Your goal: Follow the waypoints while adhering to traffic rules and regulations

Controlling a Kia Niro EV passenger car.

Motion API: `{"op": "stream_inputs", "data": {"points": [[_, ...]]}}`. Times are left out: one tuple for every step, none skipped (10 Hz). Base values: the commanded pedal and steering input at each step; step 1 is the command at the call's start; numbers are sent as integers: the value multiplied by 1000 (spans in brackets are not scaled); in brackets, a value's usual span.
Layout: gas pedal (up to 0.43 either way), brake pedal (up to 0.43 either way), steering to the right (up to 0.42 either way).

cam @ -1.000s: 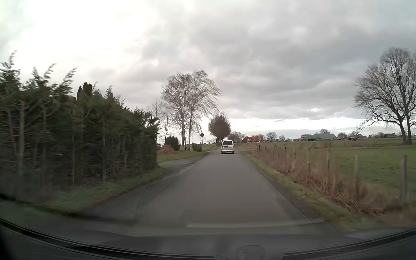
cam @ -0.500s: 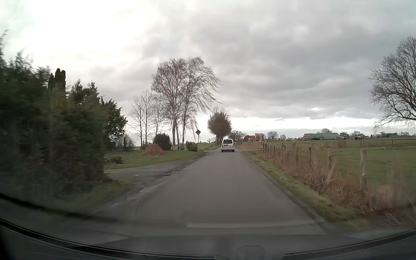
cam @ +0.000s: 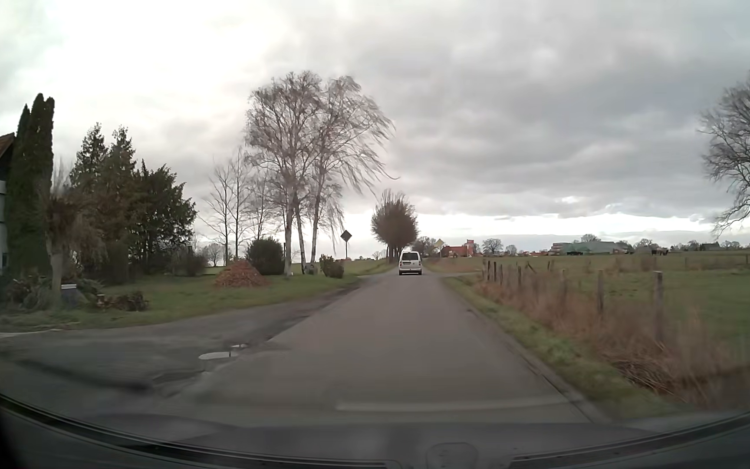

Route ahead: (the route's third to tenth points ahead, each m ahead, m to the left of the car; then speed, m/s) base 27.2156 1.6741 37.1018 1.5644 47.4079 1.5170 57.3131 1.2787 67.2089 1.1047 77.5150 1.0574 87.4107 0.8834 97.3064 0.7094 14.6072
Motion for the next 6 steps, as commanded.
{"op": "stream_inputs", "data": {"points": [[177, 0, 3], [177, 0, 2], [189, 0, 3], [189, 0, 3], [189, 0, 3], [189, 0, 3]]}}
